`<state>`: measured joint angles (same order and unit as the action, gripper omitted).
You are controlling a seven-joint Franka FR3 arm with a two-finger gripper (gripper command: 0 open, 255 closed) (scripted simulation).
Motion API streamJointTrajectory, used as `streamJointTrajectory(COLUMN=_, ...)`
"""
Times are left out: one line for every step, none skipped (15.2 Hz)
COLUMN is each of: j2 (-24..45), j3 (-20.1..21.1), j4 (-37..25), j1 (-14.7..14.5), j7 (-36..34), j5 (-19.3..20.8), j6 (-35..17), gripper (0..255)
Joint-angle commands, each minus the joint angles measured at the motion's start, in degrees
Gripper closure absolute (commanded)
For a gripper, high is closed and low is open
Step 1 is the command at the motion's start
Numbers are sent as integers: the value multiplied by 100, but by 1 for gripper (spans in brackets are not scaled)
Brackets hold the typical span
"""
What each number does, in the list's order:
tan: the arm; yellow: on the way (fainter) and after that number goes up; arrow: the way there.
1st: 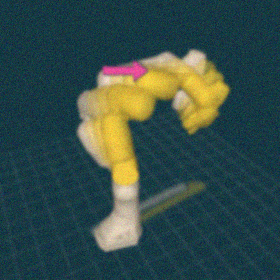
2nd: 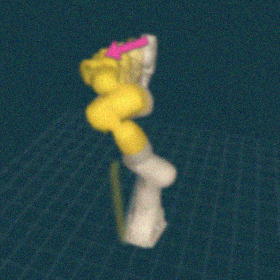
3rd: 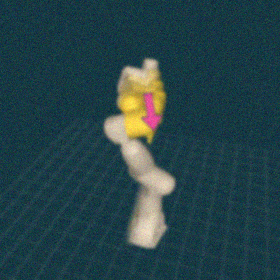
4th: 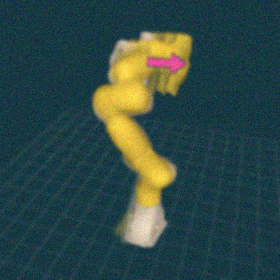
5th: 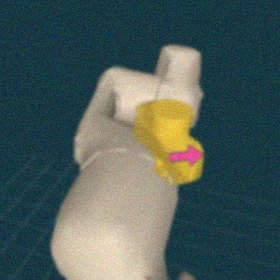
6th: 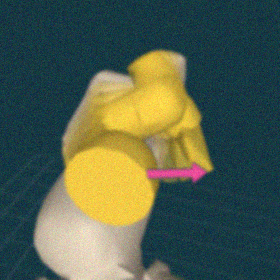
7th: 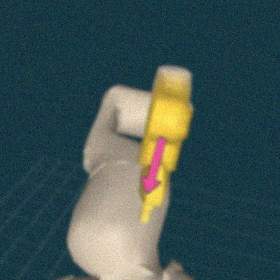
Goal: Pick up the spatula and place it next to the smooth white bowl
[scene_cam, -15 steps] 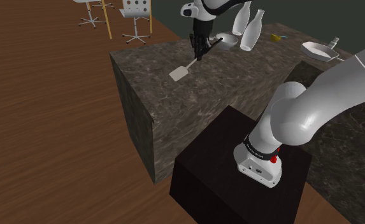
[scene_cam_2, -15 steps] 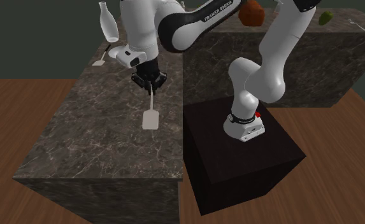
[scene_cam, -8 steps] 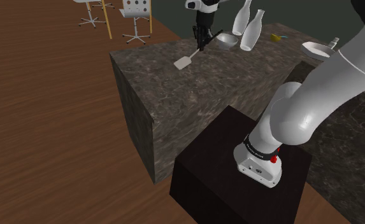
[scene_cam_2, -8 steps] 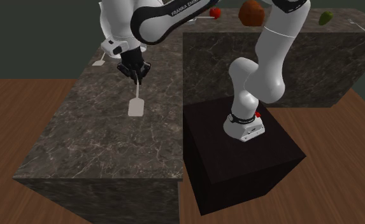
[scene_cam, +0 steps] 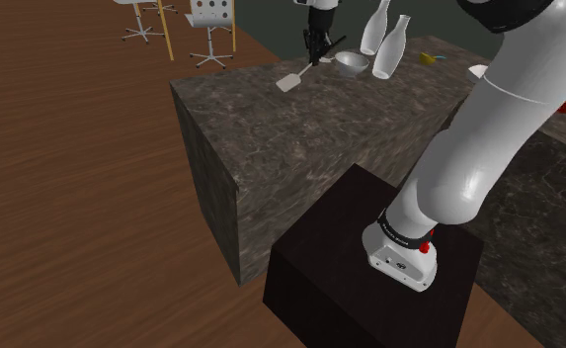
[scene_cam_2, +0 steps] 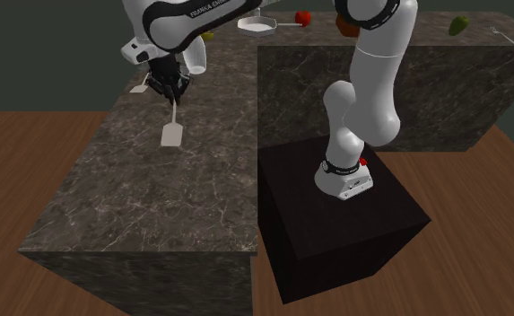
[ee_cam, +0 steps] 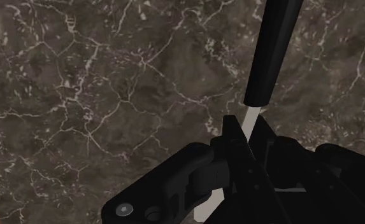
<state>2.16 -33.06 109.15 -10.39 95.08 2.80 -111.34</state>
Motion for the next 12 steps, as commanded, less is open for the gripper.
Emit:
streamJointTrajectory(j2=459, j3=-112, j4=-478, j1=154, j7=365, j5=-284, j6=77, gripper=255)
streamJointTrajectory(j2=688, j3=-148, j4=-727, j1=254, j7=533, j5=-427, j6=131, gripper=255)
streamJointTrajectory(j2=922, j3=-178, j4=-988, j1=362, j7=695, j5=-572, j6=195, gripper=255)
streamJointTrajectory(j2=1158, j3=-192, j4=-1261, j1=487, j7=850, j5=-716, j6=268, gripper=255)
streamJointTrajectory(j2=1340, j3=-197, j4=-1477, j1=590, j7=962, j5=-823, j6=330, gripper=255)
streamJointTrajectory(j2=1350, j3=-184, j4=-1414, j1=597, j7=963, j5=-828, j6=257, gripper=255)
streamJointTrajectory(j2=1362, j3=-177, j4=-1352, j1=598, j7=966, j5=-837, j6=184, gripper=255)
streamJointTrajectory(j2=1377, j3=-172, j4=-1292, j1=598, j7=969, j5=-846, j6=112, gripper=255)
streamJointTrajectory(j2=1393, j3=-168, j4=-1233, j1=599, j7=973, j5=-857, j6=41, gripper=255)
streamJointTrajectory(j2=1410, j3=-163, j4=-1176, j1=600, j7=978, j5=-869, j6=-30, gripper=255)
streamJointTrajectory(j2=1428, j3=-158, j4=-1121, j1=601, j7=984, j5=-881, j6=-101, gripper=255)
streamJointTrajectory(j2=1448, j3=-152, j4=-1067, j1=603, j7=989, j5=-895, j6=-171, gripper=255)
